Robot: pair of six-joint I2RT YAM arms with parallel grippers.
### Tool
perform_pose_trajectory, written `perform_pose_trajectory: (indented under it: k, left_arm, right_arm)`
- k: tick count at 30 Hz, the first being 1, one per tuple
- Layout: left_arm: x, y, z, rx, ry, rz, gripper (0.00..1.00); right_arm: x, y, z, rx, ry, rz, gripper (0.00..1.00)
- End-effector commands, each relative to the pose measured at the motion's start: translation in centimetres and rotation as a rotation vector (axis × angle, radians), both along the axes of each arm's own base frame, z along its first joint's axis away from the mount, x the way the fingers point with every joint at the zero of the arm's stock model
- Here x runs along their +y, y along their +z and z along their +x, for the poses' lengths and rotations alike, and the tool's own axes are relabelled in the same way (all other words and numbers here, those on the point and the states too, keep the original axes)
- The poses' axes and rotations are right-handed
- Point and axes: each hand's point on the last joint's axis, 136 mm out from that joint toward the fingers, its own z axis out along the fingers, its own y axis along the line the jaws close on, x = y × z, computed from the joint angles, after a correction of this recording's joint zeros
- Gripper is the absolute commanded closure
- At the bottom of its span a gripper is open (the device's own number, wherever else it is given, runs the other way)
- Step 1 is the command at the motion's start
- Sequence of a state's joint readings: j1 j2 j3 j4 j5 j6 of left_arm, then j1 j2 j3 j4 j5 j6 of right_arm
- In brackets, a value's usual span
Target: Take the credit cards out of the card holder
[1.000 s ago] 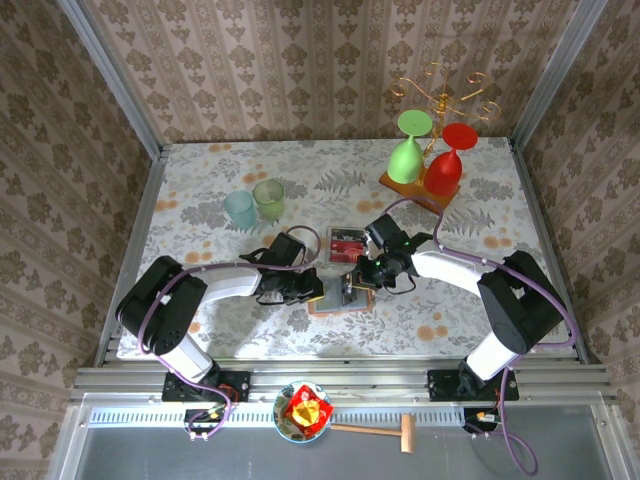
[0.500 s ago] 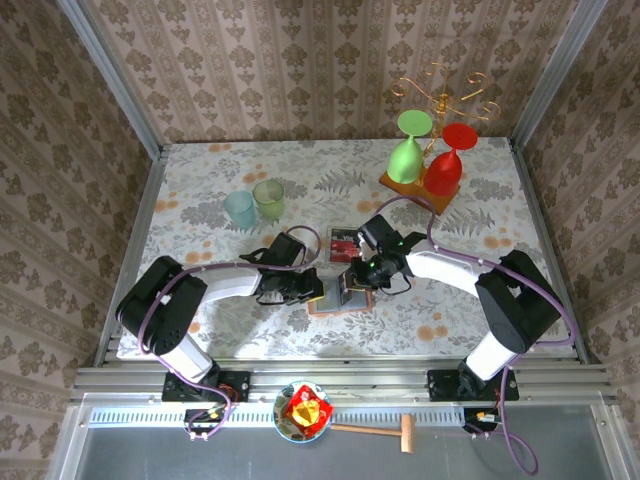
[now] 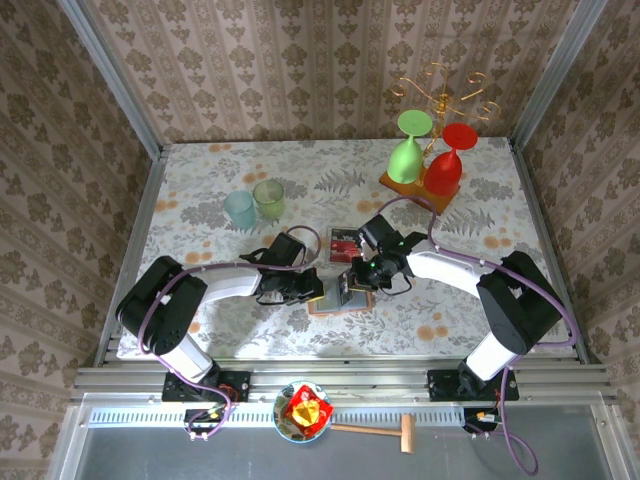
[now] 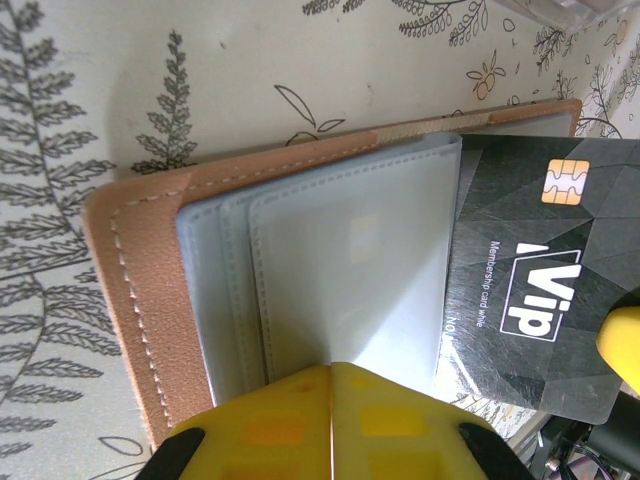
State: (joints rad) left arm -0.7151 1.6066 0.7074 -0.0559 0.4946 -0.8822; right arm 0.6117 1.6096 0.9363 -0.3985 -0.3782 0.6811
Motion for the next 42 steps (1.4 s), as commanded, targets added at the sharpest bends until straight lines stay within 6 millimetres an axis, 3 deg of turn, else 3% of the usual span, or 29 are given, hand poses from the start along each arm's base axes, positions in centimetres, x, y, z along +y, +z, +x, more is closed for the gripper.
perform_pose_trajectory:
  k: [1,11,17,22,29,33,38,42]
  left_arm:
    - [0.2,-0.8,-0.7,0.018,-0.019,0.023,0.92]
    - [0.1,0.0,-0.1,-0.004,-0.009,0.014,0.92]
    - [0.1,0.9,0.2,-0.02,-0.006,0.009,0.91]
    - [0.2,1.9,0.5,-0.044,0.004,-0.002,0.89]
    - [0.6,2.4,0.4,-0.058,0.012,-0.01,0.88]
    - [1.0,2.6,0.4,-0.066,0.022,-0.012,0.87]
    - [1.6,2.6,0.3,-0.07,0.032,-0.012,0.87]
    - [2.2,2.5,0.2,-0.069,0.041,-0.011,0.87]
  right_arm:
    - [-0.4,0.6,-0.2,-0.009,-0.012,-0.018,0.92]
    - [-1.1,2.1,-0.3,-0.058,-0.003,-0.031,0.98]
    - [-1.5,3.2,-0.5,-0.141,0.123,-0.056,1.0]
    - [-1.7,4.8,-0.9,-0.23,0.325,-0.097,1.0]
    - [-3.3,5.4,-1.3,-0.336,0.685,-0.234,1.0]
    - [-4.7,5.6,-2.1,-0.37,0.977,-0.344,1.0]
    - [-6.0,5.4,-0.8,-0.362,1.151,-0.475,1.0]
    - [-5.2,5.9,0.7,-0.388,1.227,-0.495,1.0]
